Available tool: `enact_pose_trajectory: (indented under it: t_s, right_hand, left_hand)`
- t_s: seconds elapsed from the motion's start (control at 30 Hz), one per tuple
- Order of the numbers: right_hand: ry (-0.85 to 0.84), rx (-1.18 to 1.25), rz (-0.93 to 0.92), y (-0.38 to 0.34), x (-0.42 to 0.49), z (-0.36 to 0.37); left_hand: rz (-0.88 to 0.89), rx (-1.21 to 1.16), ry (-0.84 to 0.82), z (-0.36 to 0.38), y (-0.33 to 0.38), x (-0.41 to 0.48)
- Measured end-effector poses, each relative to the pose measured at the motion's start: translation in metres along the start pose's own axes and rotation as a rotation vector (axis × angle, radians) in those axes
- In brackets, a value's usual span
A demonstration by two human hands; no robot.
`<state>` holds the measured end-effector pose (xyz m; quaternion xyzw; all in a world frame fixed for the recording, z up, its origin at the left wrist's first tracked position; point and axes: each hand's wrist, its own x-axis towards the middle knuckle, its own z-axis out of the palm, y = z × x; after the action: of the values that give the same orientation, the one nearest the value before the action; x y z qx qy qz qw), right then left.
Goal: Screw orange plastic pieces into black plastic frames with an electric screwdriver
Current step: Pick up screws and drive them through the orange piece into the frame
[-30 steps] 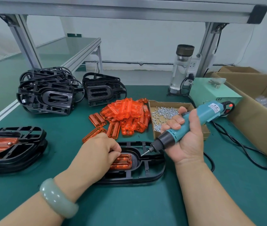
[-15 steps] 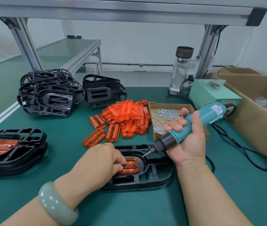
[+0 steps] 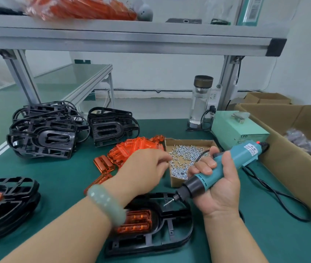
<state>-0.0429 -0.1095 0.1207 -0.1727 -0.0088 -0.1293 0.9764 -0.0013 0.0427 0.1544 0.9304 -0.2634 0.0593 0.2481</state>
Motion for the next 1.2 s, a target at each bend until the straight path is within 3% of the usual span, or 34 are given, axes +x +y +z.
enact_pose_trajectory:
  t_s: [0.33, 0.6, 0.93, 1.2]
  right_hand:
    - [-0.017, 0.042, 0.028, 0.0, 0.002, -0.002]
    - [-0.013, 0.025, 0.018, 0.002, 0.003, -0.002]
    - [-0.012, 0.028, 0.005, 0.005, 0.003, 0.0]
    - [0.004, -0.006, 0.007, 0.004, 0.003, -0.001]
  left_hand:
    - [0.075, 0.378, -0.409, 0.041, 0.023, 0.062]
    - [0.108, 0.379, -0.234, 0.043, 0.027, 0.061]
    - [0.019, 0.041, -0.116, 0.038, 0.03, 0.056]
    - [-0.132, -0.251, 0.138, 0.031, 0.025, 0.058]
